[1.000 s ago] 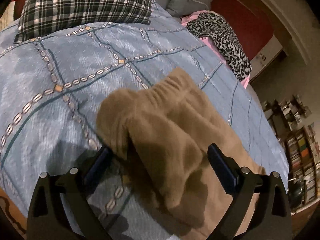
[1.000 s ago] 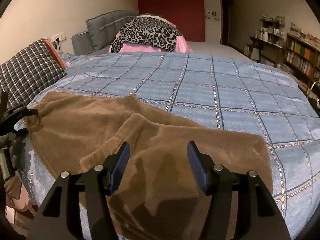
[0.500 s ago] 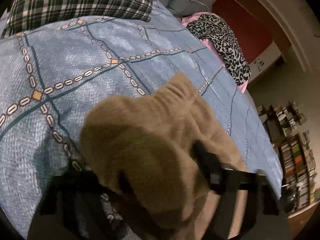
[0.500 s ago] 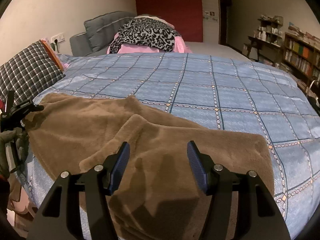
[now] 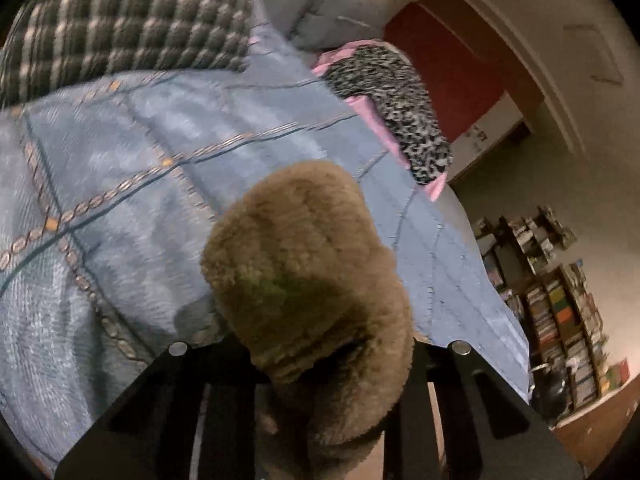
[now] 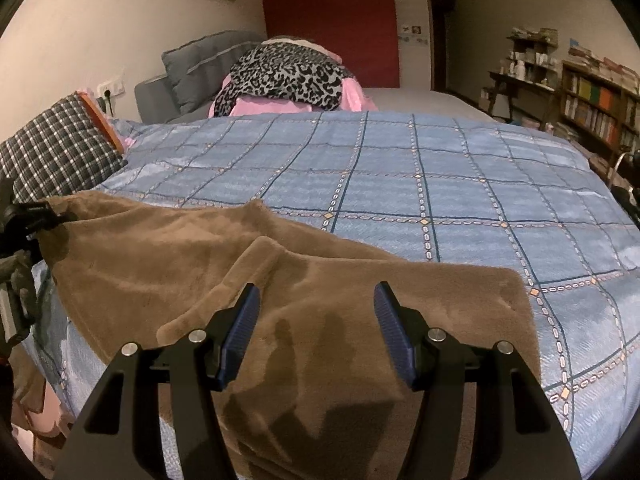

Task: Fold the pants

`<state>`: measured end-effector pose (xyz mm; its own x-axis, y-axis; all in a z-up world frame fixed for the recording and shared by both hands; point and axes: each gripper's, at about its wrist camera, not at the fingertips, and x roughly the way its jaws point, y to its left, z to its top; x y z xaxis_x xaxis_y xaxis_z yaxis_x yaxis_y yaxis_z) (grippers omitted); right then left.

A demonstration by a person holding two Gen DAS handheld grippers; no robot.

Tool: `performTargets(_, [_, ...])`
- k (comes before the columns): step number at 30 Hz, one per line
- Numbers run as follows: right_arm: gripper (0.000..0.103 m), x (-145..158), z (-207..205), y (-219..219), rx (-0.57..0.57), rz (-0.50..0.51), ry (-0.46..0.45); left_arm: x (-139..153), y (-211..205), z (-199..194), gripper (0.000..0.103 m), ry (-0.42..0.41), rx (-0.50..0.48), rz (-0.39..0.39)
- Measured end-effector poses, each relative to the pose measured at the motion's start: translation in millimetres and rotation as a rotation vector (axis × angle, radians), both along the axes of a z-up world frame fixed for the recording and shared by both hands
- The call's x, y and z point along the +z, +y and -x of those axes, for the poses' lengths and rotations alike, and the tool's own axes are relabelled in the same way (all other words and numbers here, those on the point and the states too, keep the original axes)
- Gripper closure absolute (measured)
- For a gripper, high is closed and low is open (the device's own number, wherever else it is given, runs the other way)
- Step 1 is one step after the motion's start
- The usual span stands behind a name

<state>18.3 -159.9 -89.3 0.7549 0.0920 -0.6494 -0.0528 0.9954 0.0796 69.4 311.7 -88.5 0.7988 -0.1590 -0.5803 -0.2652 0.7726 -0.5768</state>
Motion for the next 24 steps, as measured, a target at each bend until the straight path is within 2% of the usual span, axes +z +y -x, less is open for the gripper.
performTargets(11, [0.044,-4,9,-36,-0.066,-0.094,0.009,76,-113,10,0.083,-0.146,-0.225,-0.155])
performTargets(18, [0.044,-6,21,-65,-0.11,-0.145,-0.003,98,-203,27,0.083,-0.196,-0.39,-0.246])
performTargets(24, [0.044,-10,31,-97,-0.153,-0.217,-0.004,103,-281,47,0.083,-0.227,-0.527,-0.334])
